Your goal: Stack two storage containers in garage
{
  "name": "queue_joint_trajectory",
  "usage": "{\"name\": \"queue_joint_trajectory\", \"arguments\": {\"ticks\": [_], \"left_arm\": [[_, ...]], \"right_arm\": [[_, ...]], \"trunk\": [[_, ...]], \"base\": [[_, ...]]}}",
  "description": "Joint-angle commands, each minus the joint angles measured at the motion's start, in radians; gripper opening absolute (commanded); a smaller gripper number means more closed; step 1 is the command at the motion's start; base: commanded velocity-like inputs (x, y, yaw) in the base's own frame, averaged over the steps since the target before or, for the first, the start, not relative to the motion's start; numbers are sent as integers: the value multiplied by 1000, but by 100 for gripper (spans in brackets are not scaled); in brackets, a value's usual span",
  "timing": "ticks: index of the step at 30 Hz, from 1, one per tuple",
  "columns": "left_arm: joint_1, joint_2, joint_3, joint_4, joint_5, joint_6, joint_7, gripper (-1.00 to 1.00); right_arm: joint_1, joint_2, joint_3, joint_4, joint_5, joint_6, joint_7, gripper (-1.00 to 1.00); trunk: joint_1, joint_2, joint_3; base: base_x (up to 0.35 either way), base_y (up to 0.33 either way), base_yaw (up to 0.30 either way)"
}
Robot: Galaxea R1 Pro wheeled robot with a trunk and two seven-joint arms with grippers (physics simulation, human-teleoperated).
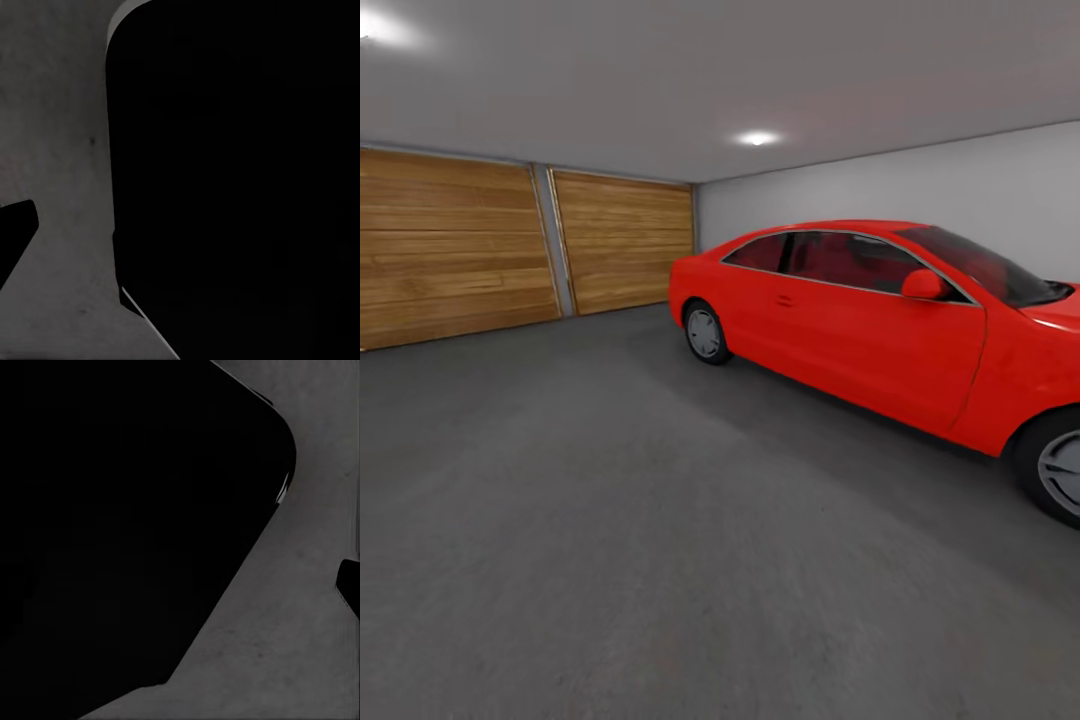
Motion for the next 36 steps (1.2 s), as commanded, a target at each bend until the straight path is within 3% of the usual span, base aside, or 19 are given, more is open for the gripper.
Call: {"name": "queue_joint_trajectory", "arguments": {"ticks": [1,36], "left_arm": [[0,0,1,-1,0,-1,0,100],[0,-2,2,-2,2,-1,1,100]], "right_arm": [[0,0,6,0,-6,-4,0,100],[1,2,7,0,-6,-5,0,100]], "trunk": [[0,0,-1],[0,0,-1]], "base": [[0,0,275],[0,0,275]]}}
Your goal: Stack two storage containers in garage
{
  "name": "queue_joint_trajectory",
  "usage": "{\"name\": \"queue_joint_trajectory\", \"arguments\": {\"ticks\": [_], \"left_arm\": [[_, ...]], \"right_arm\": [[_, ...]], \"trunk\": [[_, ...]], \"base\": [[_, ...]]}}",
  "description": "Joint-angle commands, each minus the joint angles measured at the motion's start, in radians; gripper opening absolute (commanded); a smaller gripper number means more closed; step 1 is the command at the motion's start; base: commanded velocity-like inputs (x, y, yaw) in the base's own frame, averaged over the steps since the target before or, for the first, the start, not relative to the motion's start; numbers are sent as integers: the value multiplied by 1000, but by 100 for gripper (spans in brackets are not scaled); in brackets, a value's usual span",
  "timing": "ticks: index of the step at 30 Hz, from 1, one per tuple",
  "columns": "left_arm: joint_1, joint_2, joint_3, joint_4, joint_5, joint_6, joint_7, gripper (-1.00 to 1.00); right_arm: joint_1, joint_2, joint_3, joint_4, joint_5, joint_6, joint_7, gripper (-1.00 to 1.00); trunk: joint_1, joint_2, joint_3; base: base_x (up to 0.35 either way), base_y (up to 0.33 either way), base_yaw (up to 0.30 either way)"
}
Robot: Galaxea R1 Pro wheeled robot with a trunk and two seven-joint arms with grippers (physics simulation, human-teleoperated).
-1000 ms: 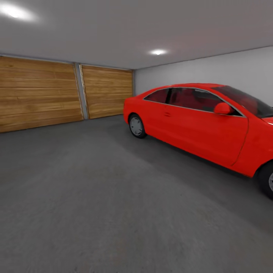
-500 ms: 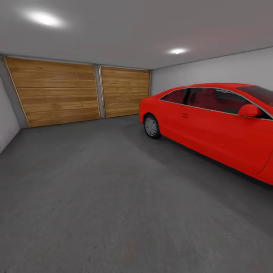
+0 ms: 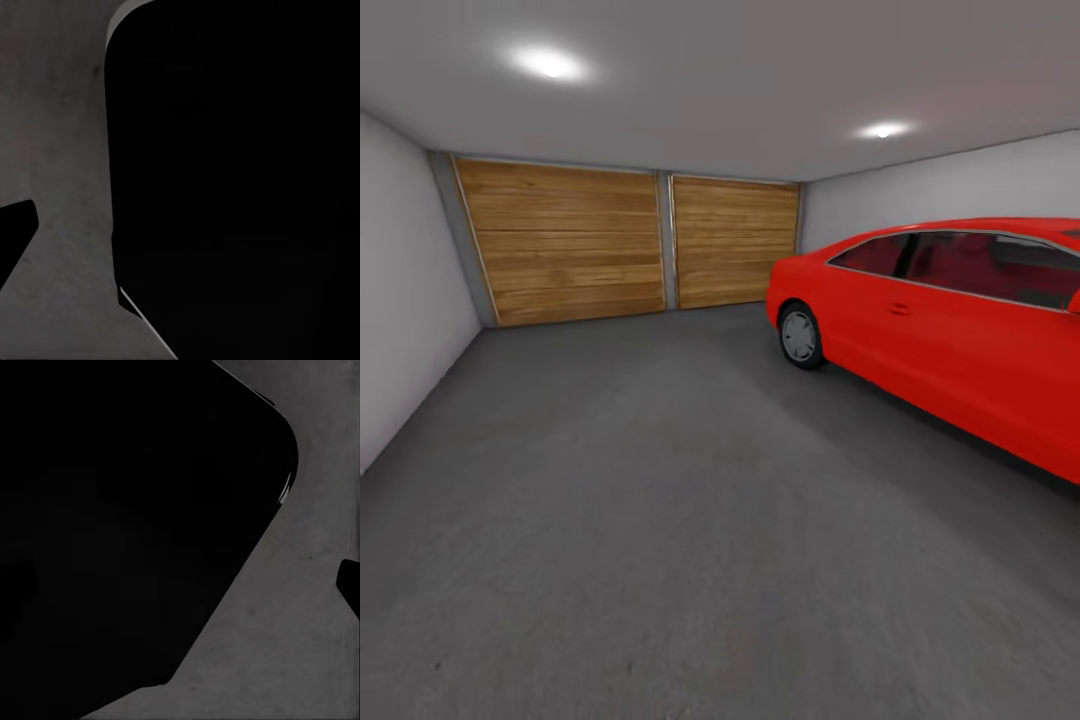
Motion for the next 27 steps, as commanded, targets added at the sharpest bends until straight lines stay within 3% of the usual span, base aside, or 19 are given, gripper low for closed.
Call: {"name": "queue_joint_trajectory", "arguments": {"ticks": [1,27], "left_arm": [[0,0,1,-1,1,-1,0,100],[0,-2,2,-1,1,-1,0,100]], "right_arm": [[0,0,6,1,-6,-3,0,100],[0,-2,6,1,-6,-3,0,100]], "trunk": [[0,0,-1],[0,0,-1]], "base": [[0,0,275],[0,0,275]]}}
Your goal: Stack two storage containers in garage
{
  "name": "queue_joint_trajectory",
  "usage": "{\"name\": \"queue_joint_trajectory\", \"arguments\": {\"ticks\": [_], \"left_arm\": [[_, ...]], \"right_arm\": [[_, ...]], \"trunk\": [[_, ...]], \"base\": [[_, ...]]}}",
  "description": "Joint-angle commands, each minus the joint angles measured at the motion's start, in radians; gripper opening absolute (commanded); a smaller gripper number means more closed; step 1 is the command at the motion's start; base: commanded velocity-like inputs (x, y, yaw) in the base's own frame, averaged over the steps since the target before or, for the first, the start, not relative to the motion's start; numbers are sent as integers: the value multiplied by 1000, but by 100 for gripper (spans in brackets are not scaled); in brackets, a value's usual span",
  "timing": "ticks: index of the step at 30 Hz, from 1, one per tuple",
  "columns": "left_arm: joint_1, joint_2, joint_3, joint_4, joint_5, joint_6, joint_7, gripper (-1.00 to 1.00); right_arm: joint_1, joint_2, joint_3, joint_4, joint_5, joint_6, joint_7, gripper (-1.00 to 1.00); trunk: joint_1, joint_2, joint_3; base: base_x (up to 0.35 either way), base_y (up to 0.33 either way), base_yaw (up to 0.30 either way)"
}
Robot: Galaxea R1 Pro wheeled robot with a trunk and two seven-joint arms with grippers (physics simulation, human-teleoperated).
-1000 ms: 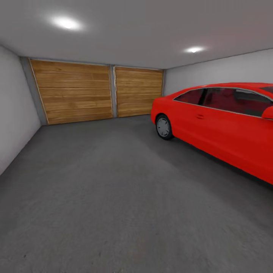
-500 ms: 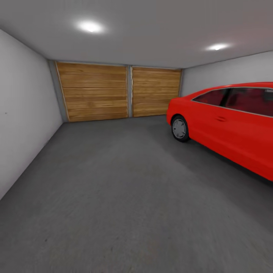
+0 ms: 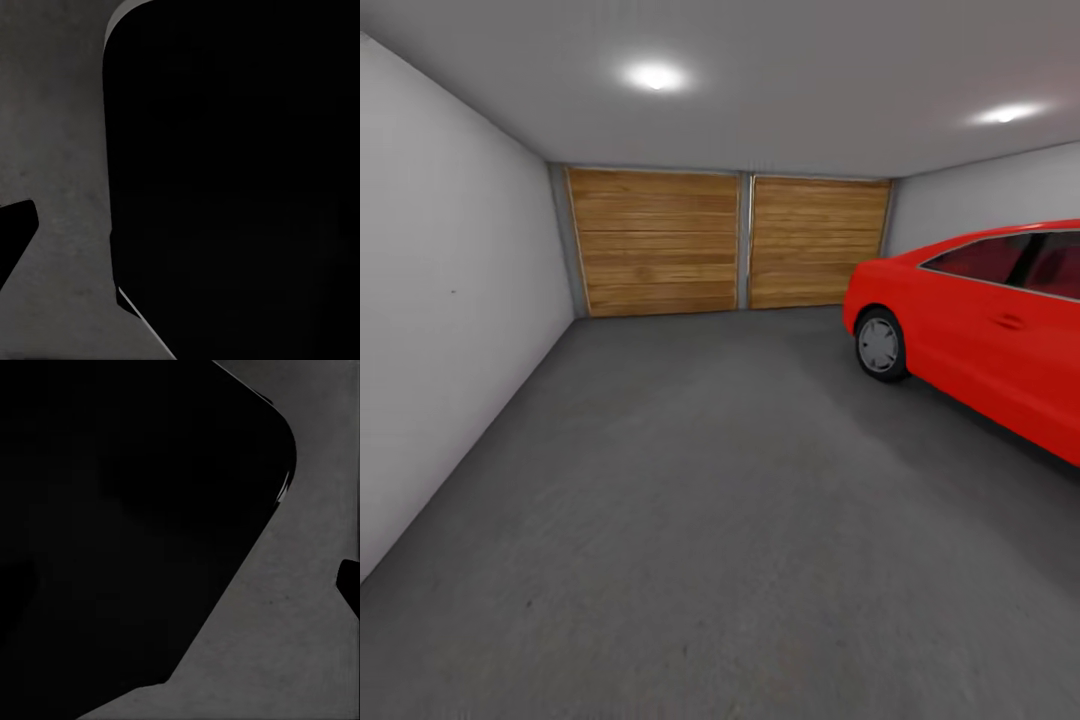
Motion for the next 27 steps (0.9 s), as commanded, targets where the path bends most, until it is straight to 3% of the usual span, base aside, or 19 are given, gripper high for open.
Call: {"name": "queue_joint_trajectory", "arguments": {"ticks": [1,27], "left_arm": [[0,0,1,-1,1,-1,0,100],[0,0,2,0,1,-1,0,100]], "right_arm": [[0,0,6,0,-6,-3,0,100],[0,-1,6,0,-6,-3,0,100]], "trunk": [[0,0,-1],[0,0,-1]], "base": [[0,0,275],[0,0,275]]}}
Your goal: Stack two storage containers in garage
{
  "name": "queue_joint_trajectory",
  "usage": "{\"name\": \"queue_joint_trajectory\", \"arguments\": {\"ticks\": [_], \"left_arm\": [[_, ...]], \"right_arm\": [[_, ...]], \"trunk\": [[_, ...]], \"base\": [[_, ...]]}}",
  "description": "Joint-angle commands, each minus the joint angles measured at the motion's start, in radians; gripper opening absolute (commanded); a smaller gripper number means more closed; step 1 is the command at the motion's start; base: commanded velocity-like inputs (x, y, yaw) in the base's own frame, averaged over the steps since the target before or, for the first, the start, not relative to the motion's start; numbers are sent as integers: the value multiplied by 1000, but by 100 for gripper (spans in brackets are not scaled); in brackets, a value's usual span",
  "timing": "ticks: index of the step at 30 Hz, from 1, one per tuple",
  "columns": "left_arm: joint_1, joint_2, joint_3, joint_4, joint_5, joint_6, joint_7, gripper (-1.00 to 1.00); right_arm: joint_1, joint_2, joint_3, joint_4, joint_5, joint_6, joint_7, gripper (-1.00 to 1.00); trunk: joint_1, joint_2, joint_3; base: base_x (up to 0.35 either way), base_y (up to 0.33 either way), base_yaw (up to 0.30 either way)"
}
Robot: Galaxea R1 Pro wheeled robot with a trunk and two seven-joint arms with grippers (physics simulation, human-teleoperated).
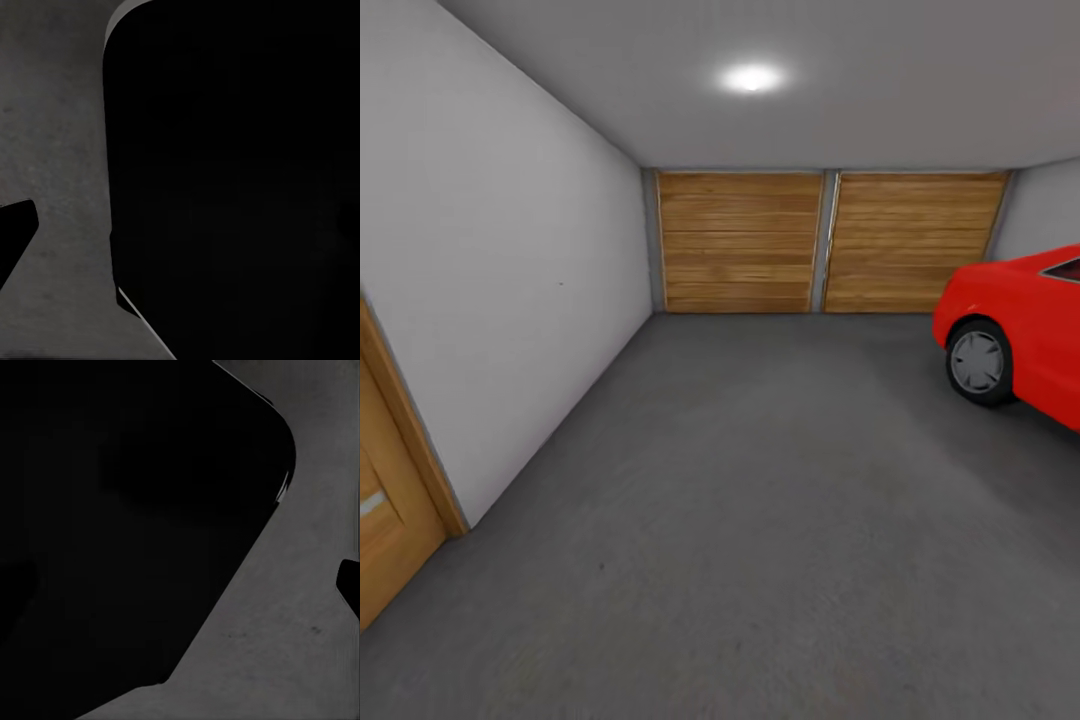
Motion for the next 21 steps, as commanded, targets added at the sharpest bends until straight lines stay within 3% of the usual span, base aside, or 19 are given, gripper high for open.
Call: {"name": "queue_joint_trajectory", "arguments": {"ticks": [1,21], "left_arm": [[0,0,1,-1,1,-1,0,100],[0,0,1,-1,1,-1,0,100]], "right_arm": [[0,0,6,0,-6,-3,0,100],[0,1,6,1,-6,-3,0,100]], "trunk": [[0,0,-1],[0,0,-1]], "base": [[0,0,275],[0,0,275]]}}
